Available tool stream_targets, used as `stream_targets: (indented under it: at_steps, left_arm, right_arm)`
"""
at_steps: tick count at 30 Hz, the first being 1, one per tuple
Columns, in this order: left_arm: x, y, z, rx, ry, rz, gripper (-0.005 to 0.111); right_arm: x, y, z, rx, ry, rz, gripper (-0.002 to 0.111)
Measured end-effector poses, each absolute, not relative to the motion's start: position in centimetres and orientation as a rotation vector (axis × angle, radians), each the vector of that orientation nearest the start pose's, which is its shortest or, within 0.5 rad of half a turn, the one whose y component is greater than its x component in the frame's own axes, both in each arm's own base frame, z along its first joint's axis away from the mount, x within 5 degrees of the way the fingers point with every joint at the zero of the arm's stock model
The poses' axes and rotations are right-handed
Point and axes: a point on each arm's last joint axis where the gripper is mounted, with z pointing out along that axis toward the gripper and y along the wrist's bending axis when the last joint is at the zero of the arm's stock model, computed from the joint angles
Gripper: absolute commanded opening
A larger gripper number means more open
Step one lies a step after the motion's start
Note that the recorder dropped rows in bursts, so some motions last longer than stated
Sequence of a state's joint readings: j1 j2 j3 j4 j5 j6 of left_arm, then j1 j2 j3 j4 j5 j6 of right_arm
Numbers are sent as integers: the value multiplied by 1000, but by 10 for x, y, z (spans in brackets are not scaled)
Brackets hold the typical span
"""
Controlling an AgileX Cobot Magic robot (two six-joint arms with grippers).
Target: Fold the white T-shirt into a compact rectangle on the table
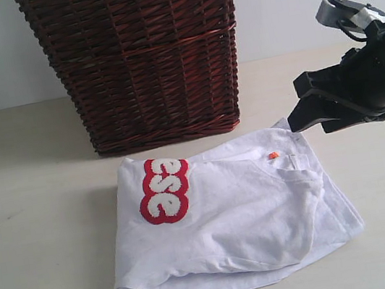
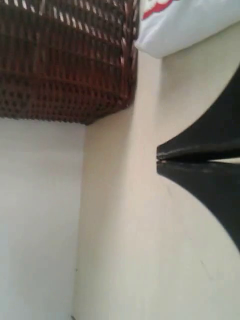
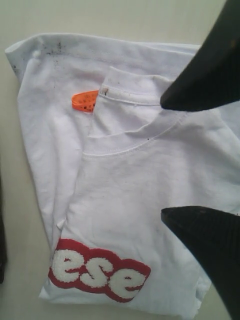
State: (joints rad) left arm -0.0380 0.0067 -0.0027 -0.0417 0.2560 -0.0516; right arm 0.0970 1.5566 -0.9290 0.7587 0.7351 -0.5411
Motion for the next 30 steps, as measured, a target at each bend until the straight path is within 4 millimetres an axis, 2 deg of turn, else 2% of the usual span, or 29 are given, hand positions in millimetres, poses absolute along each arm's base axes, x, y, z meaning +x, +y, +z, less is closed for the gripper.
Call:
stream_targets:
  at_steps: [4, 18, 25, 30]
  left_arm:
    - [54, -1, 181, -83, 1839, -72, 0]
    - [54, 0, 181, -96, 1847, -62, 0]
    - [54, 0, 181, -96, 1847, -62, 0]
    - [54, 0, 181, -94, 1847, -64, 0]
  right_arm:
    - [290, 70, 223, -182, 2650, 697, 55]
    - [291, 70, 223, -177, 2647, 698, 55]
    - [295, 71, 225, -109, 2604, 712, 55]
    - [302, 68, 227, -59, 2546, 658, 55]
